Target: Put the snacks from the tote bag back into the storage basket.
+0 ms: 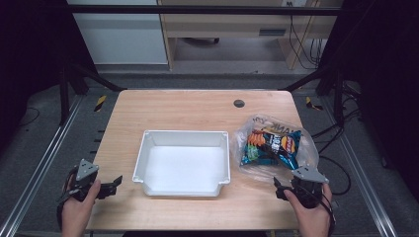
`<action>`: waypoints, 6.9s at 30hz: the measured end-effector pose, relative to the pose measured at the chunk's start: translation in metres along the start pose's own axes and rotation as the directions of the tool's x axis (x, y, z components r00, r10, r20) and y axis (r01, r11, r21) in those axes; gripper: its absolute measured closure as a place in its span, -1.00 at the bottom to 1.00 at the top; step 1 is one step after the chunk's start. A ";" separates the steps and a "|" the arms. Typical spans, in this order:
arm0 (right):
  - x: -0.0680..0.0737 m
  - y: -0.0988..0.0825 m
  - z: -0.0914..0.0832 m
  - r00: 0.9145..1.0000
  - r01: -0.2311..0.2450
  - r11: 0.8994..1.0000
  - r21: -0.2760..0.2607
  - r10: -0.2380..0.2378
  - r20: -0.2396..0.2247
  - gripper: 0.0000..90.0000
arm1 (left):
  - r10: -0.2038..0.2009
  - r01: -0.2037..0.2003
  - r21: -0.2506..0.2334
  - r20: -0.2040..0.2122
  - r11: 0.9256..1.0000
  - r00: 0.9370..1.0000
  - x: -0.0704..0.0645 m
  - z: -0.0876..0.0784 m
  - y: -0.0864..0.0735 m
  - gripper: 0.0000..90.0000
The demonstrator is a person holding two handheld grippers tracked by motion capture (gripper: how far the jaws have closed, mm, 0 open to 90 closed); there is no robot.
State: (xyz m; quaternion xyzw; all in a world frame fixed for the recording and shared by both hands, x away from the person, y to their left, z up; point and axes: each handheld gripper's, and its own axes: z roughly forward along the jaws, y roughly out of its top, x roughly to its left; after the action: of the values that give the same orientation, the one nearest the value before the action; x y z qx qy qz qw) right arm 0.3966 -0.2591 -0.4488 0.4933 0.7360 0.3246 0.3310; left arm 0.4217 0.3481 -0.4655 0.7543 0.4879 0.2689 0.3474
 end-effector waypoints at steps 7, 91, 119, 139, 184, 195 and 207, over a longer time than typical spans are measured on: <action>0.001 0.002 -0.003 0.998 0.034 0.999 -0.009 -0.034 0.056 -0.82 | -0.006 0.006 -0.003 0.007 1.000 1.000 -0.001 -0.001 -0.001 -0.92; -0.034 0.147 0.050 0.807 0.578 0.778 0.246 -0.501 -0.312 -0.84 | -0.004 0.005 -0.031 0.025 1.000 1.000 -0.001 -0.004 -0.002 -0.93; -0.035 0.147 0.065 0.794 0.590 0.770 0.243 -0.498 -0.348 -0.84 | -0.005 0.006 -0.028 0.032 1.000 0.999 -0.002 -0.003 -0.002 -0.93; -0.021 0.149 0.076 0.767 0.622 0.747 0.237 -0.521 -0.374 -0.84 | -0.005 0.006 -0.019 0.026 1.000 1.000 -0.001 -0.003 -0.003 -0.93; -0.026 0.136 0.117 0.753 0.639 0.700 0.319 -0.485 -0.444 -0.82 | -0.003 0.003 -0.014 0.020 1.000 1.000 0.000 -0.003 -0.003 -0.93; -0.028 0.133 0.123 0.757 0.636 0.696 0.333 -0.482 -0.440 -0.81 | -0.002 0.002 -0.014 0.021 1.000 1.000 0.000 -0.003 -0.003 -0.93; -0.026 0.128 0.132 0.747 0.648 0.682 0.338 -0.485 -0.455 -0.82 | -0.003 0.004 -0.014 0.019 1.000 1.000 0.000 -0.003 -0.004 -0.93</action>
State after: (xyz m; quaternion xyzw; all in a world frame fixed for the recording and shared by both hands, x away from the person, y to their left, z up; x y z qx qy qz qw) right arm 0.5765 -0.2247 -0.4168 0.2408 0.9535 0.0904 0.1568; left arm 0.4176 0.3503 -0.4664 0.7536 0.4840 0.2644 0.3576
